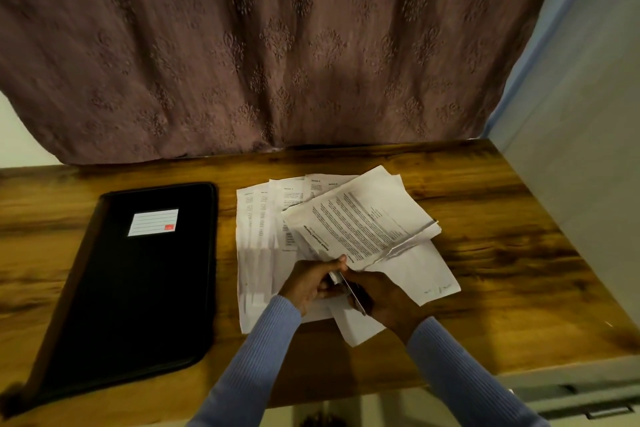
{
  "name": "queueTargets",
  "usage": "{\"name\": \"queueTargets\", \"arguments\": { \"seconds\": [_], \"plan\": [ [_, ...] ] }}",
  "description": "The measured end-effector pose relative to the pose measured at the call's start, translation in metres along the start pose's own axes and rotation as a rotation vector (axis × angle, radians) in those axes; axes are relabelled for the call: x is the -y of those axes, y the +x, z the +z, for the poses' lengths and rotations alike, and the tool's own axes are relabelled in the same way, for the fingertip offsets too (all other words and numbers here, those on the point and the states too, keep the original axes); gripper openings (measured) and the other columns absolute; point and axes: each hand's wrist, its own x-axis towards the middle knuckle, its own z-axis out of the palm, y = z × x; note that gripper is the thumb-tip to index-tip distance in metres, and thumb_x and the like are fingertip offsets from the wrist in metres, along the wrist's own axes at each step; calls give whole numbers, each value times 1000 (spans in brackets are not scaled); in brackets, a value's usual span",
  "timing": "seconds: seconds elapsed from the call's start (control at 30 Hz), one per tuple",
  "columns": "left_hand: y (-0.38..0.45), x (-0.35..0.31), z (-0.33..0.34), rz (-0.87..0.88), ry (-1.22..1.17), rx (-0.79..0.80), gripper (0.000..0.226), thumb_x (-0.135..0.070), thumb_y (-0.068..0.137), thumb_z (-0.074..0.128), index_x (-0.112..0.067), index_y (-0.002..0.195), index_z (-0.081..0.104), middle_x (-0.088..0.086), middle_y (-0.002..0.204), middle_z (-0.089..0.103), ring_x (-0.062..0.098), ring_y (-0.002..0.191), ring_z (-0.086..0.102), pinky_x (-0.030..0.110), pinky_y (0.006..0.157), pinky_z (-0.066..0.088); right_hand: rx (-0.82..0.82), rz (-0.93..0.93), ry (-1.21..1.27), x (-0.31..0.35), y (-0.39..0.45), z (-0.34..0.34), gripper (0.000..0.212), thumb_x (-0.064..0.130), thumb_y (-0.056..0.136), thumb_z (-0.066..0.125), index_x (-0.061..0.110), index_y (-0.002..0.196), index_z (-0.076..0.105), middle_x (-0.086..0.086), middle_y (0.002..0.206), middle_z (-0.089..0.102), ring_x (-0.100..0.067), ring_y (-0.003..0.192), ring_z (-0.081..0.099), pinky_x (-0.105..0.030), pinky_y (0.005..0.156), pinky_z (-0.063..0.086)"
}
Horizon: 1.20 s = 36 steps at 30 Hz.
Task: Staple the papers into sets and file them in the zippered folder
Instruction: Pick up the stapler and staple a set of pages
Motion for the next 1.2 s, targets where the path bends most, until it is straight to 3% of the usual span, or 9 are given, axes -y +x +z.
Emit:
{"name": "queueTargets", "arguments": {
  "seconds": [0.17,0.3,0.4,0.47,0.6,0.7,0.8,1.0,1.2],
  "plan": [
    [1,2,-3,-32,-75,18,36,-19,80,72,-8,112,61,12,98,73,26,90,70,42,86,56,-43,50,-235,8,-21,-19,51,43,61,78,3,90,66,-10,78,63,-18,67,58,-23,52,48],
    [8,9,2,-26,-141,-74,35,4,82,64,1,116,58,10,91,70,20,72,71,30,61,59,-358,-120,-604,23,-37,-56,38,44,70,74,7,76,70,-8,76,68,-16,68,62,-22,55,49],
    [14,14,5,-23,-160,-93,34,7,82,62,1,115,57,11,94,68,25,82,68,32,65,59,-599,-376,-679,32,-32,-105,48,50,68,72,6,89,72,-12,87,70,-19,80,60,-33,68,45],
    [15,17,4,-21,-187,-79,31,10,83,59,0,112,57,14,98,67,28,85,67,30,62,60,-792,-475,-728,41,-23,-137,35,36,74,75,12,98,69,-10,91,71,-22,83,63,-33,67,48],
    [20,20,7,-12,-215,-79,35,13,84,54,1,117,53,18,107,61,31,85,63,31,59,59,-1048,-319,-869,63,-12,-173,34,30,84,64,12,113,62,-16,112,65,-35,100,61,-41,82,52],
    [24,20,13,12,-210,-125,43,14,84,51,1,125,49,22,119,58,34,95,58,37,73,59,-1101,-244,-931,67,-2,-183,30,23,91,55,9,117,56,-18,117,61,-37,106,58,-43,88,50],
    [27,17,18,34,-203,-158,44,16,85,49,-3,125,50,20,133,50,33,106,51,45,91,46,-1128,-225,-947,65,3,-184,30,22,92,52,9,118,55,-18,118,60,-36,107,57,-44,89,50],
    [25,7,26,127,-205,-212,41,12,84,55,-1,123,52,17,124,56,30,106,54,43,85,50,-1147,-362,-1063,56,9,-168,49,32,88,55,5,128,46,-18,130,47,-37,117,44,-44,96,40],
    [21,-15,38,448,-223,-386,33,7,82,61,2,115,62,6,112,62,29,105,60,35,75,59,-824,-811,-1186,65,16,-77,33,20,91,51,9,122,53,-14,121,55,-30,108,55,-39,88,50]
  ]
}}
